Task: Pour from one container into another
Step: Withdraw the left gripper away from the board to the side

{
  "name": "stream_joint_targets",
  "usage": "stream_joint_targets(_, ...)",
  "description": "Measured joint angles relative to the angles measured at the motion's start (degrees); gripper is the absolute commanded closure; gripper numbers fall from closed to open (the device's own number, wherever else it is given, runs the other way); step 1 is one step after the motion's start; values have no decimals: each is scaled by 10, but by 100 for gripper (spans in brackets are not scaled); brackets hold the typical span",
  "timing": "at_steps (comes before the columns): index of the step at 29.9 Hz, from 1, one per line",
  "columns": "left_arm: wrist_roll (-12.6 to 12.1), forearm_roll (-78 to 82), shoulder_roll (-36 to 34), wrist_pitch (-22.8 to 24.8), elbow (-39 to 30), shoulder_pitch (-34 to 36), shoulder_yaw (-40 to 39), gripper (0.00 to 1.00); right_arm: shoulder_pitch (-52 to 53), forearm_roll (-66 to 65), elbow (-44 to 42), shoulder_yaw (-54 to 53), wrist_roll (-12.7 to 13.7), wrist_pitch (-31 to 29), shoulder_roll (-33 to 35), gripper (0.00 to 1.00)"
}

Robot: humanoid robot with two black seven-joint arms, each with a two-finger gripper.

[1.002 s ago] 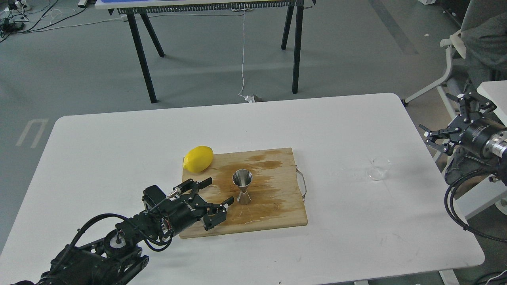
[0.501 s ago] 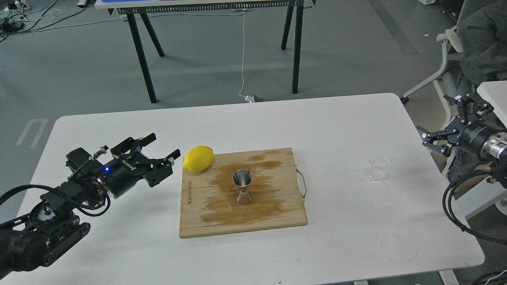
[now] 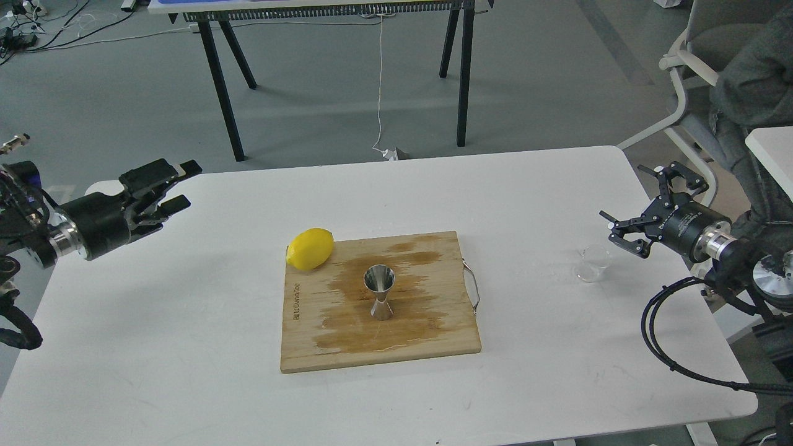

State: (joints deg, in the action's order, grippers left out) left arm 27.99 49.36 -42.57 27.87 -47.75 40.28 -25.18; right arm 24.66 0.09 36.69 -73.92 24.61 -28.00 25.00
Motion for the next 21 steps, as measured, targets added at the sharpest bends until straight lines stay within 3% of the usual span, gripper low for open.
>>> stream_joint_targets(6,0,-156,-1,1,37,-7,-12,2,3,39,2,-11,-1,0,-33,0)
stream_joint_targets(12,0,-221,5,1,52,-14,-13,2,2,191,11,-51,-1,0,-40,2)
stream_joint_targets(18,0,-224,16,1,55,-26,-13,1,-76,216,114,-122,0,0,-35,3)
stream_joint_targets(21,0,-224,26,1,55,-32,-13,1,-134,219,187,-138,5,49,-21,3)
